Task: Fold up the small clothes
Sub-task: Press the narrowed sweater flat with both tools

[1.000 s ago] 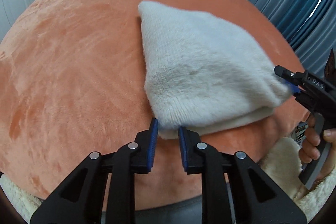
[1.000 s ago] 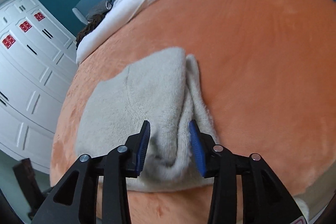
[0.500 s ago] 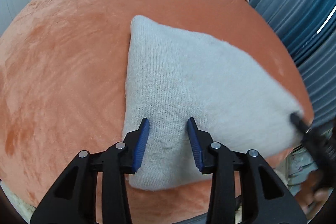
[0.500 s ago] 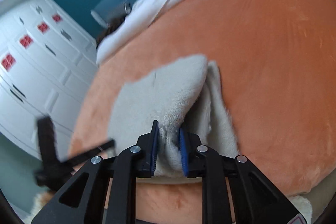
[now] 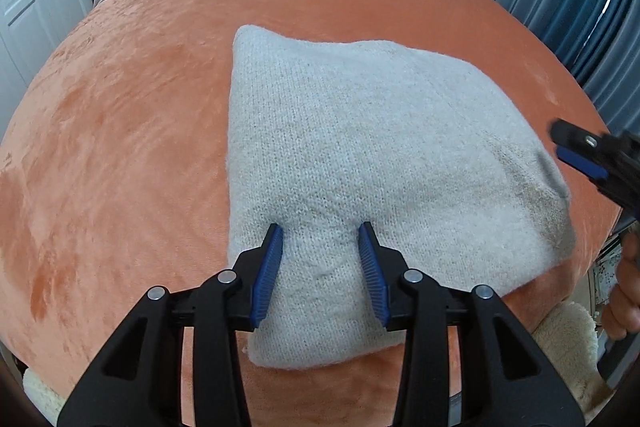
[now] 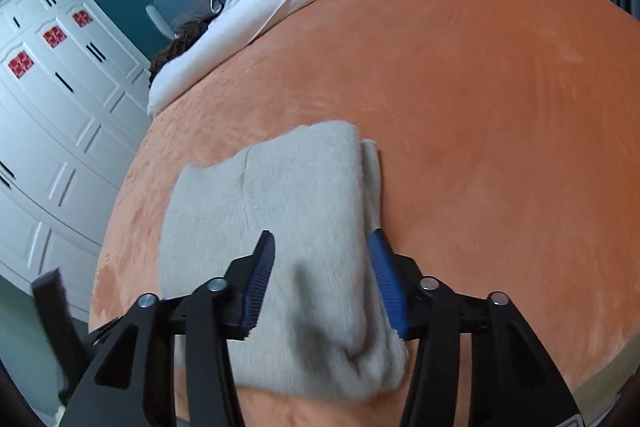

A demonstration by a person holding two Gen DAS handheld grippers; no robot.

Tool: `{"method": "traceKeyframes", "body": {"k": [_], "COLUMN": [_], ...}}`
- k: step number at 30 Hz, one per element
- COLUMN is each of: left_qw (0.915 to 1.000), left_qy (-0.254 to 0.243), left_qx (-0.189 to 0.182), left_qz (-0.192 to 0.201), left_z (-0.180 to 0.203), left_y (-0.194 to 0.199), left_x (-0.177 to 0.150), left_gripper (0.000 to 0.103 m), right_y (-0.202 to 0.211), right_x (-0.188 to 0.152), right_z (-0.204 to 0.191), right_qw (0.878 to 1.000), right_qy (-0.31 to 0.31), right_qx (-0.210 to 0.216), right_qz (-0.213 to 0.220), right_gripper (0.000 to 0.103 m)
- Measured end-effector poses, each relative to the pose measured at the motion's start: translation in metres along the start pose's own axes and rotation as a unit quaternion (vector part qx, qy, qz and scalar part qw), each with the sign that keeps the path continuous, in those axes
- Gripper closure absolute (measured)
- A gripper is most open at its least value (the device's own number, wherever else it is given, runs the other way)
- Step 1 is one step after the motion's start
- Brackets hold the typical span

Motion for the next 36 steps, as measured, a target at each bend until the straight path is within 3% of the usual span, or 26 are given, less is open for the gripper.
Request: {"method": "traceKeyframes", "body": {"k": [2,4,5,8,9,11,12,16,19,22,25,28,29,31,34,36], "left_qw": [1.0,1.0,1.0,1.0,0.9999,0.9999,0.9999,0.9998,0.9994,0.9989,0.9978,0.9974,0.9973,0.9974,0.998,0.9981], "left_qy": [0.001,0.002,0.002,-0.001,0.0,-0.001,-0.007,-0.012,0.019,0.039,0.062,0.064,0.064,0.064,0.057,0.059], "left_qx": [0.0,-0.003,-0.004,-0.009,-0.011,-0.012,-0.007,-0.003,-0.009,0.011,0.021,0.033,0.036,0.032,0.028,0.017], "left_qz": [0.0,-0.001,-0.001,-0.002,-0.001,-0.002,-0.002,0.013,0.029,0.024,0.013,0.006,0.004,0.002,-0.001,-0.001], "left_z": [0.0,-0.003,-0.005,-0.009,-0.009,-0.006,-0.004,0.0,-0.012,-0.032,-0.05,-0.059,-0.061,-0.063,-0.061,-0.056], "left_y": [0.0,-0.001,-0.001,-0.003,-0.005,-0.008,-0.01,0.012,0.038,0.052,0.058,0.063,0.064,0.067,0.067,0.064], "left_x": [-0.001,-0.001,-0.001,-0.001,-0.001,-0.001,-0.001,-0.001,-0.009,-0.023,-0.036,-0.045,-0.047,-0.049,-0.052,-0.053], "left_gripper": [0.065,0.065,0.065,0.063,0.063,0.063,0.063,0.061,0.048,0.048,0.048,0.048,0.048,0.048,0.047,0.047], "right_y": [-0.032,-0.051,-0.049,-0.014,-0.018,-0.058,-0.068,-0.031,0.015,0.042,0.028,-0.052,-0.063,-0.044,0.003,0.014], "right_x": [0.006,0.0,0.001,0.009,0.009,-0.002,-0.009,0.004,0.004,-0.005,-0.03,-0.077,-0.09,-0.087,-0.065,-0.06], "right_z": [-0.004,0.0,-0.004,-0.005,0.004,0.02,0.024,0.012,-0.018,-0.062,-0.106,-0.131,-0.133,-0.142,-0.121,-0.089], "right_qw": [0.999,0.997,0.998,1.0,1.0,0.998,0.998,0.999,0.996,0.995,0.991,0.977,0.976,0.974,0.991,0.993], "right_qy": [0.01,0.014,0.021,0.019,0.005,-0.007,-0.005,-0.01,0.042,0.085,0.133,0.181,0.197,0.212,0.133,0.104], "right_qx": [-0.022,-0.035,-0.034,-0.016,-0.013,-0.043,-0.034,-0.032,-0.078,-0.028,0.006,-0.022,-0.032,-0.047,0.0,-0.047], "right_qz": [-0.034,-0.061,-0.052,0.012,0.013,-0.045,-0.046,-0.031,0.032,0.046,0.007,-0.106,-0.087,-0.065,-0.032,-0.007], "right_gripper": [0.052,0.071,0.086,0.091,0.092,0.091,0.09,0.085,0.081,0.083,0.083,0.083,0.086,0.086,0.091,0.091]}}
Point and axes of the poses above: each gripper's, at about its wrist camera, not at the fingertips, and y roughly against the way its jaws point, z to its right, x to its top, the point moved 2 cm from there along -y, roughly the way its jaws point, and after that the axes turned 8 degrees about -x, right-handed, at the moved point
